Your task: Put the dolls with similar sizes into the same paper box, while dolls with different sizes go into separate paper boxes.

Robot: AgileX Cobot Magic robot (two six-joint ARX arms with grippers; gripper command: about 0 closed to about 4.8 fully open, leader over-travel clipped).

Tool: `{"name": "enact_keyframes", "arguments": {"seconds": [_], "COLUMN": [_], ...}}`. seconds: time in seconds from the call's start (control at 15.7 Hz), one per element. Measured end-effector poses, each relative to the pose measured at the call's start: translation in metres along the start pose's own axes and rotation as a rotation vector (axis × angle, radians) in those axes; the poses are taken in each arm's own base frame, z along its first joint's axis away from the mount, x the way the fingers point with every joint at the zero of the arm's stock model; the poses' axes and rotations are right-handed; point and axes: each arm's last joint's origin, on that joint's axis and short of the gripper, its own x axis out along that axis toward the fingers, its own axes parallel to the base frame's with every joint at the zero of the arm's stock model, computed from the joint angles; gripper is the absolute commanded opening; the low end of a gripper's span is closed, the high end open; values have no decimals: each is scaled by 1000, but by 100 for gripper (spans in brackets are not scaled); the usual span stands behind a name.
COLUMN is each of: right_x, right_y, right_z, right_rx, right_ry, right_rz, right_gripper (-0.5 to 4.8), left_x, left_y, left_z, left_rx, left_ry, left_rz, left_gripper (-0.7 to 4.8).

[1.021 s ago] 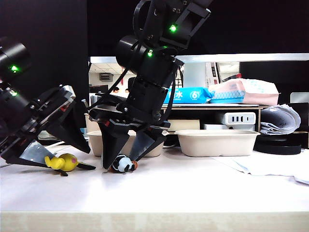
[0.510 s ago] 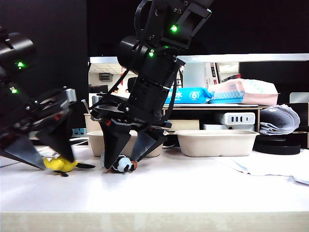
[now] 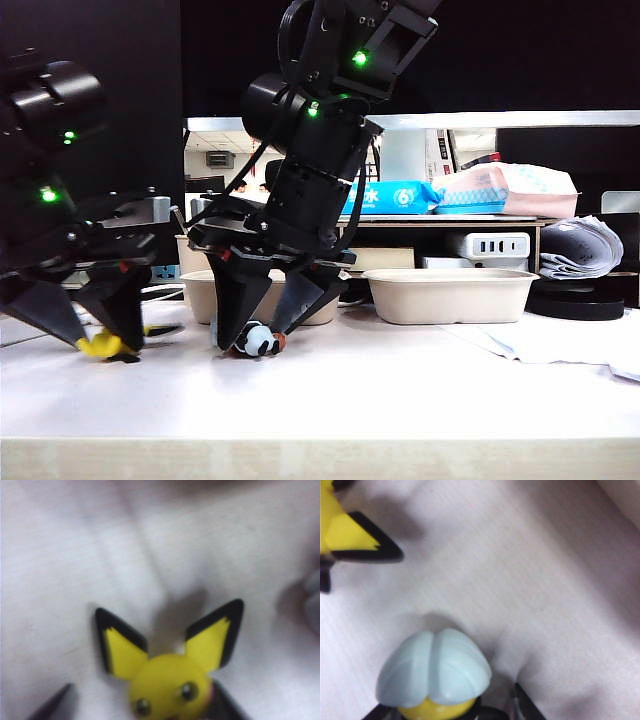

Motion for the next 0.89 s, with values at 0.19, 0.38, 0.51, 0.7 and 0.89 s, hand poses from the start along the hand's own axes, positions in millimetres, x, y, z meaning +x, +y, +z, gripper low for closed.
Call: {"name": "enact_keyframes", "arguments": {"seconds": [0.19, 0.38, 0.51, 0.7, 0.89], "right_x": [0, 0, -1, -2, -9], "right_y": [0, 0, 0, -1, -13], "right_z": [0, 0, 0, 0, -1], "right_rx": [0, 0, 0, 4, 40], "right_ry": [0, 0, -2, -3, -3], "right_rz": [-1, -6, -7, -8, -23], "right_gripper": [267, 112, 58, 47, 47], "left_x": [2, 2, 2, 2, 1], "left_y": [-10, -13, -13, -13, -14], "left_z": [0, 1, 1, 1, 6], "left_rx": [-11, -23, -24, -26, -31], "left_ry": [-2, -5, -6, -10, 2], "left_rz": [-16, -28, -29, -29, -32], "left_gripper": [198, 172, 139, 114, 114]}}
